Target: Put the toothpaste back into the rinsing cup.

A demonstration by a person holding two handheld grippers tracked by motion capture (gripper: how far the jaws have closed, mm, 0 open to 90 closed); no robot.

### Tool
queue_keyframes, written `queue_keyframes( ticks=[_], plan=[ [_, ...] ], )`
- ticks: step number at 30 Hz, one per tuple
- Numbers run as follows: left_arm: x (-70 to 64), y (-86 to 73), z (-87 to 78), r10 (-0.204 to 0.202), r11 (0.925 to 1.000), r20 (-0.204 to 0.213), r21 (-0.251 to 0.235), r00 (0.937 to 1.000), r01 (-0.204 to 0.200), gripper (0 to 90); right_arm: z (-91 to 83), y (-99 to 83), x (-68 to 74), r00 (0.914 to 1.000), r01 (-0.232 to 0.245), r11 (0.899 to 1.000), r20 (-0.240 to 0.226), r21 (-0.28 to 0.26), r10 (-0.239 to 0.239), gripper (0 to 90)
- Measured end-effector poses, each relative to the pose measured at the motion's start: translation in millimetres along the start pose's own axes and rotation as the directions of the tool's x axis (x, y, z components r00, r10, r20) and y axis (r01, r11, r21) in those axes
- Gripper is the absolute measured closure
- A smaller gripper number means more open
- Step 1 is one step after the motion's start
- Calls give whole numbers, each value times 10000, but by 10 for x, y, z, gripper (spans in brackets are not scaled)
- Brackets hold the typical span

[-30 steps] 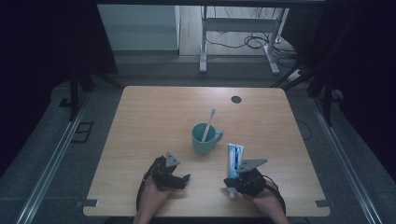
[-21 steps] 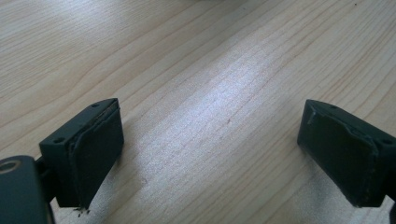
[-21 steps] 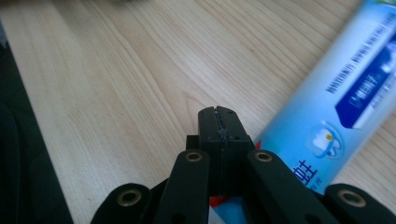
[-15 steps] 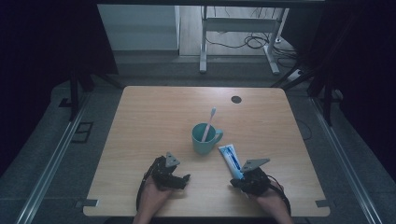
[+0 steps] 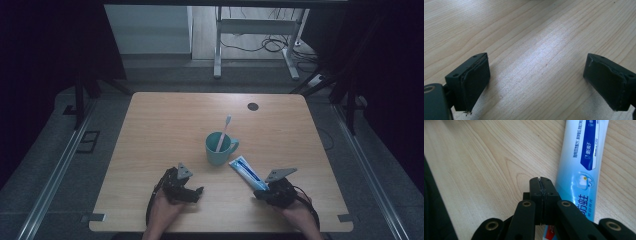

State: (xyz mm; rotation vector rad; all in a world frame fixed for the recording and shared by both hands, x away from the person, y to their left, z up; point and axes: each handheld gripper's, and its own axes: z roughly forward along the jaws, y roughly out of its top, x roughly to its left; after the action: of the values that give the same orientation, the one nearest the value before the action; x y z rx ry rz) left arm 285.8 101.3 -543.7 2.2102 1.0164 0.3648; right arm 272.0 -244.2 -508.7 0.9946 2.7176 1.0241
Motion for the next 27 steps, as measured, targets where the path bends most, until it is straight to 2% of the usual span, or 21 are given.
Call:
queue_keyframes(
  ticks=[5, 9, 12, 17, 24, 27],
  plan=[
    [0, 0, 0, 2, 10000, 2, 4, 10000, -2, 72, -96, 52, -13, 9997, 16, 9998, -229, -205, -21, 838],
    [-1, 0, 1, -8, 10000, -2, -6, 10000, 8, 72, -185, 119, -22, 9997, 224, 9997, 36, -67, -224, 801],
    [1, 0, 0, 7, 10000, 2, 6, 10000, -7, 72, -231, 162, -55, 9992, 222, 9994, 314, 249, -230, 775],
    [-1, 0, 1, -23, 10000, 1, -14, 10000, 23, 72, -270, 235, -131, 9990, -86, 9958, 436, 906, 46, 725],
    [1, 1, -1, 3, 10000, 1, 8, 10000, -3, 72, -250, 386, -203, 9975, -407, 9829, 634, 1797, 297, 629],
    [3, 1, -1, 31, 10000, -4, 13, 10000, -31, 72, -207, 457, -220, 9973, -487, 9741, 648, 2206, 352, 584]
  ],
)
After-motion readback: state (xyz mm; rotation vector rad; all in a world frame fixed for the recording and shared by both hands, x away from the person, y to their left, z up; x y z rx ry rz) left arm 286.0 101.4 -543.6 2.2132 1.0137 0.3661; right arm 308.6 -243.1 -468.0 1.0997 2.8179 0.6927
